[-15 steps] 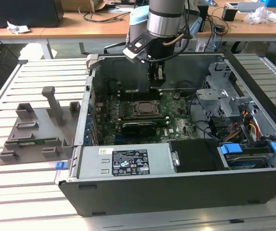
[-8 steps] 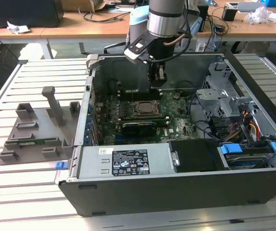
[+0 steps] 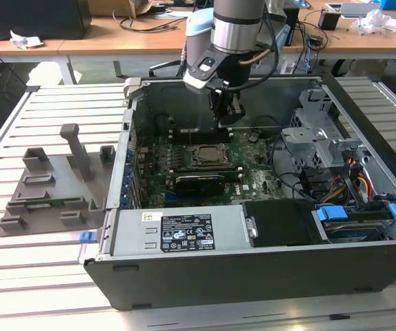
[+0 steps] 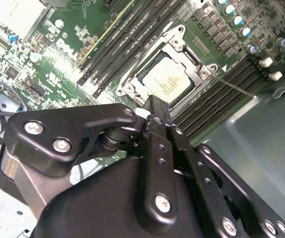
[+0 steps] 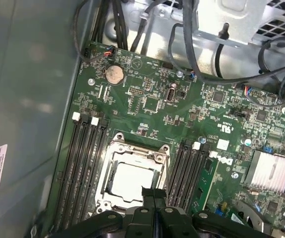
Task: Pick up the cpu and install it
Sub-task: 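Install the first cpu locking lever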
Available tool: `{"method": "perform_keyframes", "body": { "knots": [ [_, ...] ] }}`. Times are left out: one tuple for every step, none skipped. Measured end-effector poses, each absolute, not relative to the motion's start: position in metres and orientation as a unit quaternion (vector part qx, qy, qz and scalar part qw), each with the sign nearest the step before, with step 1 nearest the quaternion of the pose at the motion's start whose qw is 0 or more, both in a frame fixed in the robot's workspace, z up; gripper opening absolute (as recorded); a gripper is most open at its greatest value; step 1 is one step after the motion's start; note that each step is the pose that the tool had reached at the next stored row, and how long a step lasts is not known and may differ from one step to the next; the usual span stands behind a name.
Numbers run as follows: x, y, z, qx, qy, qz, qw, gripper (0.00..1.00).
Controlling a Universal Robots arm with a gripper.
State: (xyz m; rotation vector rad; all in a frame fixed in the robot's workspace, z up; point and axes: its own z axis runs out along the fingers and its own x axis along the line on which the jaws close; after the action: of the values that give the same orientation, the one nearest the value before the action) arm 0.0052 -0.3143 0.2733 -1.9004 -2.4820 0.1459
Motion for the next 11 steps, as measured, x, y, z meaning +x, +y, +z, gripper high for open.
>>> {"method": "perform_keyframes", "body": {
  "knots": [
    [0.0052,-0.3143,0.2733,-0.604,-0.796,0.047,0.006,0.11],
    [0.0052,-0.3143,0.2733,-0.6,-0.798,0.047,0.006,0.11],
    [0.0052,-0.3143,0.2733,-0.597,-0.801,0.047,0.006,0.11],
    [0.0052,-0.3142,0.2733,-0.593,-0.804,0.047,0.005,0.11],
    [0.0052,-0.3143,0.2733,-0.588,-0.808,0.047,0.005,0.11],
    [0.0052,-0.3143,0.2733,-0.582,-0.812,0.047,0.005,0.11],
    [0.0052,-0.3143,0.2733,-0.577,-0.815,0.047,0.004,0.11],
    [0.0052,-0.3143,0.2733,-0.574,-0.818,0.047,0.004,0.11],
    [0.0052,-0.3143,0.2733,-0.571,-0.819,0.047,0.004,0.11],
    [0.0052,-0.3142,0.2733,-0.567,-0.822,0.047,0.004,0.11],
    [0.0052,-0.3143,0.2733,-0.565,-0.824,0.047,0.004,0.11]
  ]
}}
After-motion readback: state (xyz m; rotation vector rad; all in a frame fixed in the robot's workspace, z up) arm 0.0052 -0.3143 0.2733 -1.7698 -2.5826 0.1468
